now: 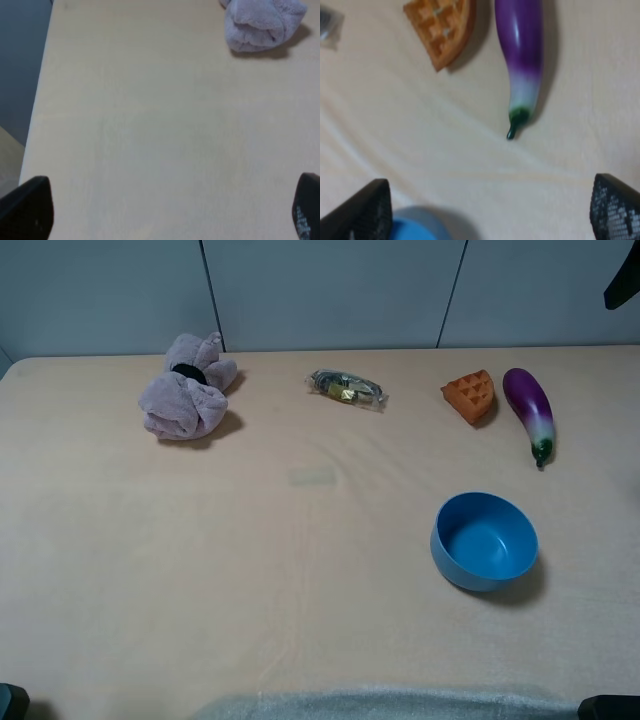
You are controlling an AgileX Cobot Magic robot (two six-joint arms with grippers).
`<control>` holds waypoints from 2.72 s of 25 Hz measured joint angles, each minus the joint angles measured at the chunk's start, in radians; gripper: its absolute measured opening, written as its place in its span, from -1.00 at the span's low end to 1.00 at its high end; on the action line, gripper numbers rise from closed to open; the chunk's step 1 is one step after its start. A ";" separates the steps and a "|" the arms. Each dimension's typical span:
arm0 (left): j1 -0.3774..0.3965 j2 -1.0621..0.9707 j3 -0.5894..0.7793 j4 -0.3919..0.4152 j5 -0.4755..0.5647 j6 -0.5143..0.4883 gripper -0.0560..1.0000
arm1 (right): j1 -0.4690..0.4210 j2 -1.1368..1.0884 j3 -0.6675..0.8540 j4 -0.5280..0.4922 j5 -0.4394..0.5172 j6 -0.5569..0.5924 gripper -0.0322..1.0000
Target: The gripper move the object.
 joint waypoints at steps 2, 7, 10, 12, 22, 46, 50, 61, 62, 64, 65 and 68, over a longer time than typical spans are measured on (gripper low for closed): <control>0.000 0.000 0.000 0.000 0.000 0.000 0.91 | 0.000 -0.044 0.021 0.000 0.015 0.001 0.21; 0.000 0.000 0.000 0.000 0.000 0.000 0.91 | 0.000 -0.185 0.088 0.000 0.020 0.002 0.21; 0.000 0.000 0.000 0.000 0.000 0.000 0.91 | 0.000 -0.272 0.133 0.000 0.025 0.004 0.21; 0.000 0.000 0.000 0.000 0.000 0.000 0.91 | 0.000 -0.329 0.160 0.000 0.041 0.004 0.21; 0.000 0.000 0.000 0.000 0.000 0.000 0.91 | 0.000 -0.636 0.344 0.000 0.047 0.033 0.21; 0.000 0.000 0.000 0.000 0.000 0.000 0.91 | 0.000 -1.402 0.737 -0.154 0.049 0.125 0.40; 0.000 0.000 0.000 0.000 0.000 0.000 0.91 | 0.000 -1.500 0.783 -0.185 0.022 0.127 0.40; 0.000 0.000 0.000 0.000 0.000 0.000 0.91 | 0.000 -1.522 0.880 -0.211 -0.114 0.128 0.40; 0.000 0.000 0.000 0.000 0.000 0.000 0.91 | 0.000 -1.522 0.891 -0.212 -0.119 0.128 0.40; 0.000 0.000 0.000 0.000 0.000 0.000 0.91 | 0.011 -1.522 0.903 -0.209 -0.132 0.124 0.40; 0.000 0.000 0.000 0.000 0.000 0.000 0.91 | 0.022 -1.522 0.904 -0.205 -0.137 0.118 0.40; 0.000 0.000 0.000 0.000 0.000 0.000 0.91 | 0.066 -1.522 0.907 -0.185 -0.140 0.090 0.40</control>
